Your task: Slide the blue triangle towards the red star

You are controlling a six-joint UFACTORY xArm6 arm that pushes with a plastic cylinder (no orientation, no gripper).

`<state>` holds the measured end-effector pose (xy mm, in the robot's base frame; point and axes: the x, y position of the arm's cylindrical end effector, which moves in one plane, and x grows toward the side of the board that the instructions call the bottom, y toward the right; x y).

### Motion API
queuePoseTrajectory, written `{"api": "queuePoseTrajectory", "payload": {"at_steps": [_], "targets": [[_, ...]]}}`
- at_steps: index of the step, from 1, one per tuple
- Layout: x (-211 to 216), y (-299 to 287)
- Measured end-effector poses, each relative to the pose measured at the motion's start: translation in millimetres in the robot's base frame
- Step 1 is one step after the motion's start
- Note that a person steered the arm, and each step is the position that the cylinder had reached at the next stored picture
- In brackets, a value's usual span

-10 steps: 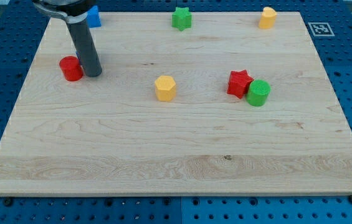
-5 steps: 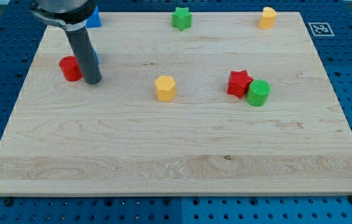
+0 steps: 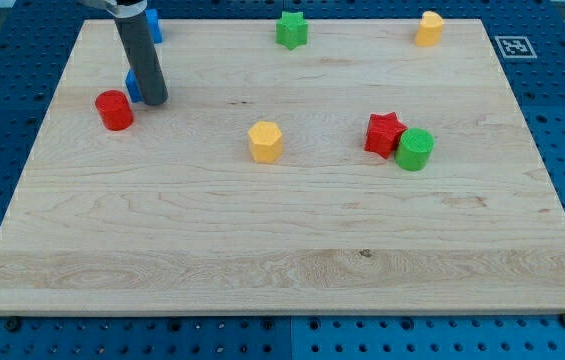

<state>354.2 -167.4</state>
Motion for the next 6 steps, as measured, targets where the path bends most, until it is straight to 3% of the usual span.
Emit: {"api": "queuePoseTrajectory", "payload": {"at_steps": [6], "targets": [[17.4, -26.4]]}}
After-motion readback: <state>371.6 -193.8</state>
